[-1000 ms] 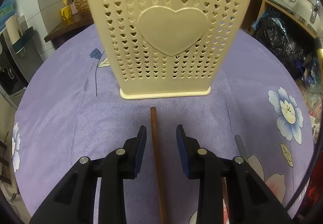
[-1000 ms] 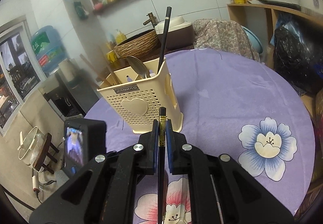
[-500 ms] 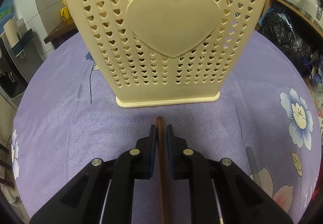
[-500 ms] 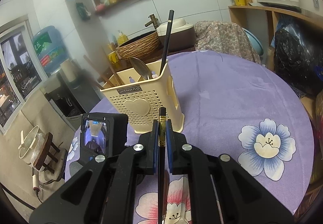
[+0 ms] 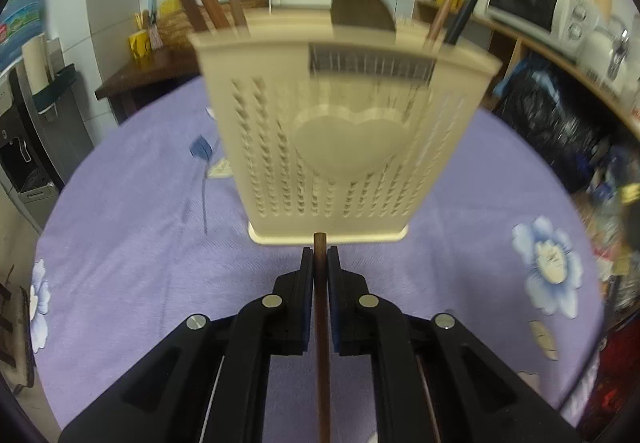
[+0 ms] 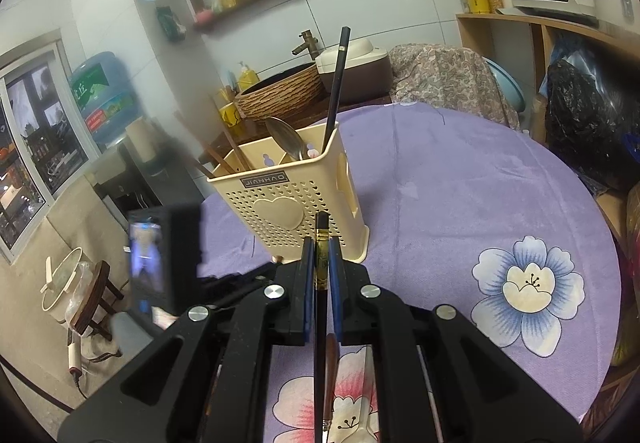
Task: Organize utensils
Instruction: 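Lift the black chopstick with the right gripper while the left gripper grasps the last brown chopstick, then drop the brown chopstick into the holder with the left gripper while the right gripper drops the black chopstick in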
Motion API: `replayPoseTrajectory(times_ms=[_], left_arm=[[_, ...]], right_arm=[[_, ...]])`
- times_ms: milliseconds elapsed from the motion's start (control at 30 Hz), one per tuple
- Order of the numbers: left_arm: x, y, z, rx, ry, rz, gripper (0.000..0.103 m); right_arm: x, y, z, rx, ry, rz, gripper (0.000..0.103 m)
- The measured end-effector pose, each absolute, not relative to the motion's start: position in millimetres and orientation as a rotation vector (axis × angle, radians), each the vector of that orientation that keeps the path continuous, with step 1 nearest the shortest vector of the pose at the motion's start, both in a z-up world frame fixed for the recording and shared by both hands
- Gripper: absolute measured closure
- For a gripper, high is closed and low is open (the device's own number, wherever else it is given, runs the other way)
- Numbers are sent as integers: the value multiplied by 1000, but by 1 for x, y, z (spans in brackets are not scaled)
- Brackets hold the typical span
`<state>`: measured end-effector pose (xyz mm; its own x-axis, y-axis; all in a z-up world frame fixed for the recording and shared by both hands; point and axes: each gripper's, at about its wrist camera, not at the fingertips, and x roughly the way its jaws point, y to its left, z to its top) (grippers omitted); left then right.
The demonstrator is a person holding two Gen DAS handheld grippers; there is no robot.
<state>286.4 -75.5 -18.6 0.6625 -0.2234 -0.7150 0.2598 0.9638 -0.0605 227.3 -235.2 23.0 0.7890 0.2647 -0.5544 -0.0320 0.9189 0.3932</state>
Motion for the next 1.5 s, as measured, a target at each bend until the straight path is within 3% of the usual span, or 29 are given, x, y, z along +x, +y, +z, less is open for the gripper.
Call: replayPoseTrajectory(times_ms=[233, 467, 1500], left_arm=[[224, -36, 46, -27, 596, -296, 95], [188, -13, 67, -83, 494, -288, 95], [204, -20, 125, -85, 359, -333, 95]], right_arm=[[212, -231, 39, 347, 617, 196, 95], [191, -226, 58, 302, 580, 232, 95], [199, -207, 108, 202, 514, 301, 95]])
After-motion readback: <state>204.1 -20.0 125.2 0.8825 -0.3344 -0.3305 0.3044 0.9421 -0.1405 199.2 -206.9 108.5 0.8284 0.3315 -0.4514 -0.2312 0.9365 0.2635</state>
